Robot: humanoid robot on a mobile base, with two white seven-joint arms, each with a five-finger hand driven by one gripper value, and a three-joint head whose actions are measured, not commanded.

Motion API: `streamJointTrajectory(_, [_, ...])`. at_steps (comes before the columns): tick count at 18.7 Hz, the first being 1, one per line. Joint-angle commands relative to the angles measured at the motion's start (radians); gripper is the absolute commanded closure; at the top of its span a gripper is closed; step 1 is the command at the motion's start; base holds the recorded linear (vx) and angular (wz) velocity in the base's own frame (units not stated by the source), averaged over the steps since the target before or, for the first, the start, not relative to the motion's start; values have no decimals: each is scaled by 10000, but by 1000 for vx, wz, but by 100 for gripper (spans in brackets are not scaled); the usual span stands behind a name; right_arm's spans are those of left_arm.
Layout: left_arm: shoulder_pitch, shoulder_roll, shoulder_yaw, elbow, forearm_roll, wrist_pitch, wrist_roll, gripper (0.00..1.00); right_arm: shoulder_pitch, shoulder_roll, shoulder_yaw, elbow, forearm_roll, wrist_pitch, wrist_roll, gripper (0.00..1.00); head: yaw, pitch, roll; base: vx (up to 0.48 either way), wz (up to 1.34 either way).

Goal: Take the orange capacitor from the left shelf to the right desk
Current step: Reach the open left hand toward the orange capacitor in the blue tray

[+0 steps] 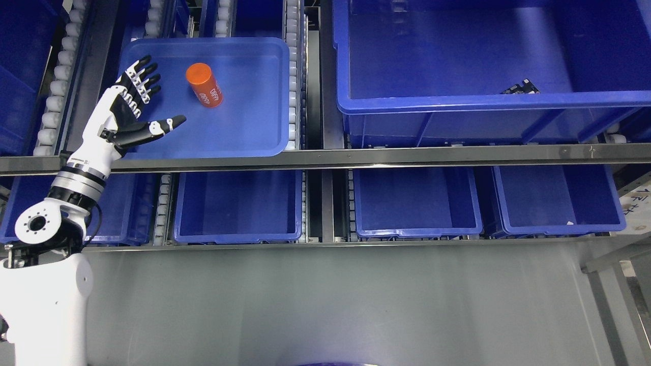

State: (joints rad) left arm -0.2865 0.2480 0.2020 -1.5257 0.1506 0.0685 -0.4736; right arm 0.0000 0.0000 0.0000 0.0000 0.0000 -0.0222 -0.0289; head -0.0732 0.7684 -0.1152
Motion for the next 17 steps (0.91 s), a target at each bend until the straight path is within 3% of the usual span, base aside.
streamJointTrajectory(1, [-217, 741, -315, 896, -908, 82, -81, 0, 199, -174, -123, -175, 46, -8, -2, 0, 0, 0, 0, 16, 0])
streamJointTrajectory(7, [-801, 634, -1236, 1619, -908, 66, -81, 0, 199, -174, -123, -175, 46, -8, -2, 0, 0, 0, 0, 7, 0])
streamJointTrajectory(17, [-1338, 312, -1329, 2156, -908, 5, -557, 5, 199, -174, -123, -175, 46, -8, -2, 0, 0, 0, 0, 0, 0])
